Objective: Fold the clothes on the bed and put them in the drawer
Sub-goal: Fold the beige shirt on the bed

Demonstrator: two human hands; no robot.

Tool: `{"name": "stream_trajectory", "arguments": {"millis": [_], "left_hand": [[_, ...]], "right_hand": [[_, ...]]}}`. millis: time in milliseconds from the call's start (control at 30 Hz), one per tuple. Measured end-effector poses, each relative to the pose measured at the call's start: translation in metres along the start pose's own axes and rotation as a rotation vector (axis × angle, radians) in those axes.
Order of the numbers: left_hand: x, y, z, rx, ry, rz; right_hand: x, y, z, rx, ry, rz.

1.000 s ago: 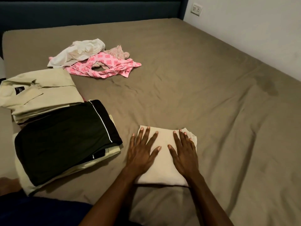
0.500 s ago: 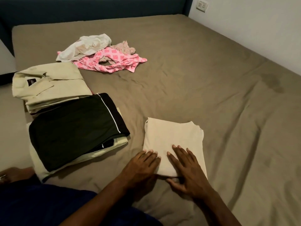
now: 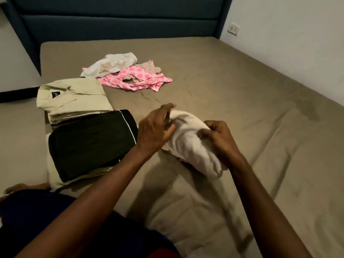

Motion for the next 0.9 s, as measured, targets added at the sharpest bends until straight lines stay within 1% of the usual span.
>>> {"name": "stream_trajectory", "arguments": {"millis": [67,133,200,267,300,333,400,433,467,533,600,633,700,733,800,833,900], "left_hand": [[-0.009,0.008,-0.023,-0.007,0.099,-0.005],[-0.015,0.016,-0.029,-0.029,0.16,-0.009],[-0.013,0.019,-0.021,-0.029,0.155,-0.014],[0.0,0.017,-0.003,-0.031,0.083,-0.035],[0.009,0.015,0.009,-0.035,0.032,-0.057],[0.021,0.012,0.021,-0.045,-0.027,-0.08],[0.045,0.005,0.046,-0.056,-0.126,-0.137],[0.058,-0.001,0.057,-0.078,-0.183,-0.156],[0.068,-0.007,0.067,-0.117,-0.244,-0.161],[0.088,-0.015,0.087,-0.207,-0.354,-0.144],[0.105,-0.016,0.1,-0.235,-0.445,-0.156],[0.112,-0.013,0.105,-0.241,-0.494,-0.158],[0.128,-0.012,0.114,-0.249,-0.582,-0.176],[0.135,-0.014,0.118,-0.229,-0.606,-0.213],[0.144,-0.021,0.124,-0.18,-0.618,-0.271],[0.146,-0.024,0.127,-0.167,-0.605,-0.27],[0.147,-0.026,0.128,-0.169,-0.561,-0.252]], "right_hand": [[-0.015,-0.013,-0.01,0.084,0.001,-0.299],[-0.028,-0.008,-0.015,0.186,0.01,-0.471],[-0.037,0.019,-0.018,0.334,-0.006,-0.588],[-0.038,0.061,-0.013,0.496,-0.025,-0.629],[-0.037,0.083,-0.008,0.549,0.009,-0.541],[-0.039,0.107,-0.004,0.582,0.062,-0.354],[-0.044,0.146,0.007,0.576,0.177,0.193],[-0.046,0.159,0.013,0.544,0.226,0.46],[-0.046,0.165,0.019,0.481,0.277,0.62],[-0.037,0.163,0.028,0.33,0.362,0.649],[-0.021,0.157,0.029,0.149,0.389,0.678],[-0.011,0.153,0.029,0.065,0.354,0.733],[0.013,0.157,0.026,-0.057,0.215,0.853],[0.023,0.163,0.024,-0.096,0.135,0.908],[0.035,0.177,0.017,-0.097,0.011,0.945],[0.036,0.181,0.016,-0.082,-0.017,0.934],[0.034,0.186,0.014,-0.058,-0.022,0.907]]}}
Point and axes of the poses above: each hand's wrist, its own z-axis away from the middle knuckle, its own x-axis out of the palm, y = z × x, the point moved 3 cm from there along -z, towards the middle knuckle, and after that the axes turned 8 degrees about -y, right-handed, at the moved point
